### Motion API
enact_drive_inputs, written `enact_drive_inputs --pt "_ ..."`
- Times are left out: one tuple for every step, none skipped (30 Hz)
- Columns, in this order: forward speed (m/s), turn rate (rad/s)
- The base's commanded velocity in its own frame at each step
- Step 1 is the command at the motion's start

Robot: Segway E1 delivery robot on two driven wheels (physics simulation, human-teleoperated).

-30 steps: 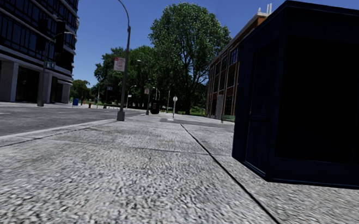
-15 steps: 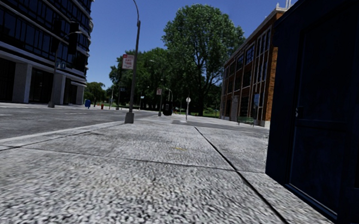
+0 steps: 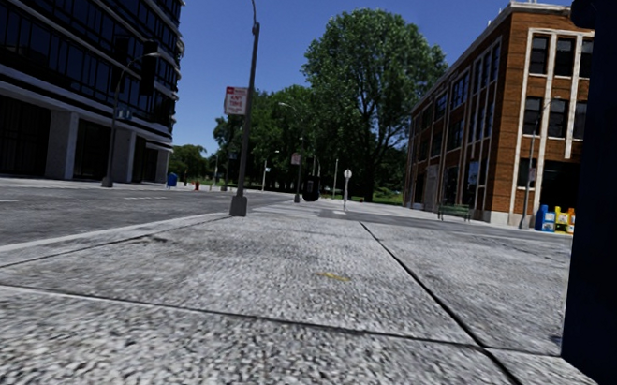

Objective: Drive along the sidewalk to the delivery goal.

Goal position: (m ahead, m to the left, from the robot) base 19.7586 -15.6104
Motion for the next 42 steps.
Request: enact_drive_inputs --pt "2.00 0.57" --pt "2.00 0.40" --pt "2.00 0.24" --pt "2.00 0.08" --pt "2.00 0.08" --pt "2.00 0.03" --pt "2.00 0.01" --pt "2.00 0.01" --pt "2.00 0.01" --pt "2.00 0.01" --pt "2.00 0.00" --pt "2.00 0.00" --pt "2.00 0.00" --pt "2.00 0.00" --pt "2.00 0.00" --pt "2.00 0.00" --pt "2.00 0.00" --pt "2.00 0.00" --pt "2.00 0.00" --pt "2.00 0.00" --pt "2.00 0.00" --pt "2.00 0.00" --pt "2.00 0.00" --pt "2.00 0.00" --pt "2.00 0.00" --pt "2.00 0.00" --pt "2.00 0.00" --pt "2.00 0.00" --pt "2.00 0.00" --pt "2.00 0.00" --pt "2.00 0.00" --pt "2.00 0.00" --pt "2.00 0.00" --pt "2.00 0.00" --pt "2.00 0.00" --pt "2.00 0.00" --pt "2.00 0.00" --pt "2.00 0.00" --pt "2.00 0.00" --pt "2.00 0.00" --pt "2.00 0.00" --pt "2.00 0.00"
